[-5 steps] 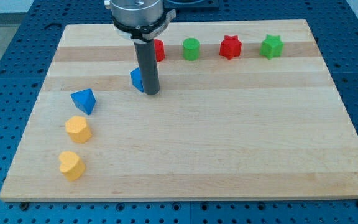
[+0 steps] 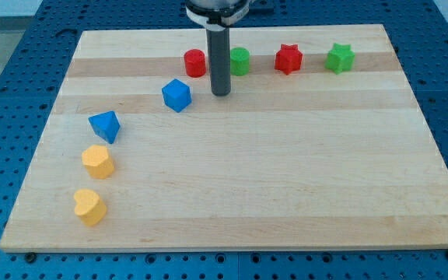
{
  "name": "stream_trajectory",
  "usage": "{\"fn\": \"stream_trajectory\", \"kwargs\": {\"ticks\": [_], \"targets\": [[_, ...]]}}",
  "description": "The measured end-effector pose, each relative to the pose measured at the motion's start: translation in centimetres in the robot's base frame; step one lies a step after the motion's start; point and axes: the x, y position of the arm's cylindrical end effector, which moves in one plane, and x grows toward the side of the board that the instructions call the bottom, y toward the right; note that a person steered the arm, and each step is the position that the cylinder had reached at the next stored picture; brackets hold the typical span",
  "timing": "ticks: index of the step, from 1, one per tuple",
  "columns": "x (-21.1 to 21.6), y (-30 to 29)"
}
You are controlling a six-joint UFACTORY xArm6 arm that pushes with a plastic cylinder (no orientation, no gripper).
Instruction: Move the blue cube above the blue triangle
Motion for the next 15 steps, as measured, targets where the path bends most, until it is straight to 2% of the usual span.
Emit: {"fn": "stream_trajectory", "kwargs": {"ticks": [2,6,7,8,9,10,12,14,15], "targets": [[-0.2,-5.6],[-0.2,-9.9],[-0.2,-8.0],[-0.2,-2.9],[1.6,-0.2],[1.9,-1.0],[0.6,-6.4],[1.1,-6.4],[2.8,-6.4]]}}
